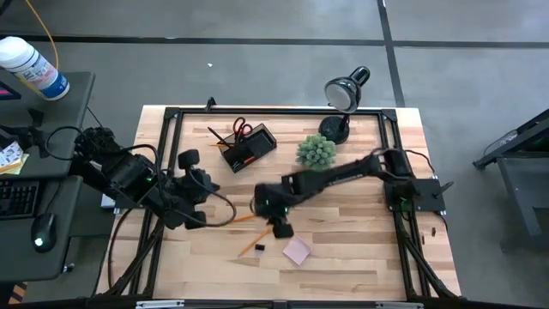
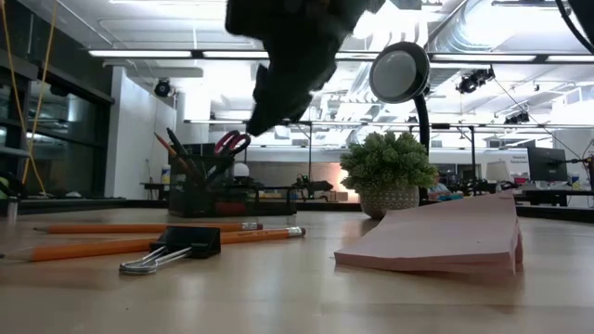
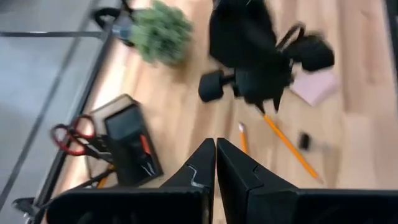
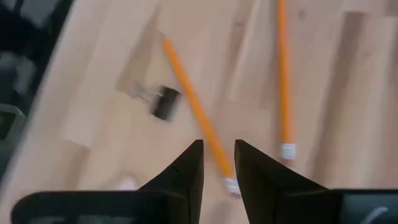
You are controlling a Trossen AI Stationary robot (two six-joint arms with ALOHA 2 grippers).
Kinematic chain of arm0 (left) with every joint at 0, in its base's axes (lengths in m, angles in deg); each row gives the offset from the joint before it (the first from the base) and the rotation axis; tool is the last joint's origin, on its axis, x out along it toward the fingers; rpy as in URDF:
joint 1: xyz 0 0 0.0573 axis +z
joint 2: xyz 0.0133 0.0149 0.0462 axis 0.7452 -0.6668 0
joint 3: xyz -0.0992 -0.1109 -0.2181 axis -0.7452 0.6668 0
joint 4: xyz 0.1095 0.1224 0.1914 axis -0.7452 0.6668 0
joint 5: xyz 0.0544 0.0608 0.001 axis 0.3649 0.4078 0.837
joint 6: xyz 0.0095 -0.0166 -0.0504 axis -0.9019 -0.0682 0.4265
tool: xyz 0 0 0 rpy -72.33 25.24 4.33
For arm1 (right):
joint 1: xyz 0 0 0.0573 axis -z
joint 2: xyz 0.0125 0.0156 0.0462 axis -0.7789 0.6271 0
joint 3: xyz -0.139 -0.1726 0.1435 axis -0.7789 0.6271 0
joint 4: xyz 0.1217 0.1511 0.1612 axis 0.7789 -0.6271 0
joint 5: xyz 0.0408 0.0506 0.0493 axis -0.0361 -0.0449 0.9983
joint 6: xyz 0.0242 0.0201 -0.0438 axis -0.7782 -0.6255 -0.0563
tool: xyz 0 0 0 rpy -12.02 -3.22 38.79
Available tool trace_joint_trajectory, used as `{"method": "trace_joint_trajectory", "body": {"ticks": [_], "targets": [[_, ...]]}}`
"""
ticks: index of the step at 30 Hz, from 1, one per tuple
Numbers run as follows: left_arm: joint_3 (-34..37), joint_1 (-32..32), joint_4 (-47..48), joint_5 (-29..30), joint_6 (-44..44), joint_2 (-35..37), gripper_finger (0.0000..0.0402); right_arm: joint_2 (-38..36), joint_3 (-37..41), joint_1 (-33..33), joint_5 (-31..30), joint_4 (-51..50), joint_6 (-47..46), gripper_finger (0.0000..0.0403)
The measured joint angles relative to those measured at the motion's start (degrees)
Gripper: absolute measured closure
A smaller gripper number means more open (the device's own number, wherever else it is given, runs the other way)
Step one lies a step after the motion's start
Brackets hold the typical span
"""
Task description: Pick and place office supplies into organizer
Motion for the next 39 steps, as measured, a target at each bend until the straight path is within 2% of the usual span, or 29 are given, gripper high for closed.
{"method": "trace_joint_trajectory", "body": {"ticks": [2,5,9,11,16,20,26,29,34,39], "targets": [[0.4,-1.0,0.0,-2.6,-1.3,0.0,0.0396,0.0,0.0,-2.5,-4.3,1.3,-8.3,0.0320],[2.0,-4.0,0.0,-2.8,-1.3,0.0,0.0396,0.0,0.0,-5.8,-12.9,2.4,-24.5,0.0320],[4.8,-9.8,0.1,-2.8,1.0,0.0,0.0396,0.0,0.0,-9.5,-23.1,2.9,-51.4,0.0320],[5.9,-13.4,0.0,-2.6,3.2,0.0,0.0396,0.0,0.0,-11.2,-25.1,3.7,-62.4,0.0320],[7.7,-21.9,0.1,1.5,9.3,0.0,0.0396,0.0,0.0,-14.7,-27.7,4.3,-78.9,0.0323],[7.7,-26.6,0.0,6.0,11.9,0.0,0.0396,0.0,0.0,-16.5,-27.8,4.9,-86.4,0.0339],[7.7,-29.5,0.0,9.0,13.8,0.0,0.0396,1.2,-2.7,-17.4,-27.0,6.6,-88.1,0.0370],[7.7,-29.8,-0.1,8.8,13.9,0.0,0.0396,4.6,-9.4,-17.4,-26.1,2.3,-87.2,0.0382],[7.7,-29.7,-0.1,8.2,13.8,0.0,0.0396,13.0,-24.9,-17.2,-24.6,-16.4,-89.3,0.0393],[7.7,-29.8,0.0,7.1,13.8,0.0,0.0396,22.4,-39.0,-16.8,-21.8,-25.0,-92.0,0.0402]]}}
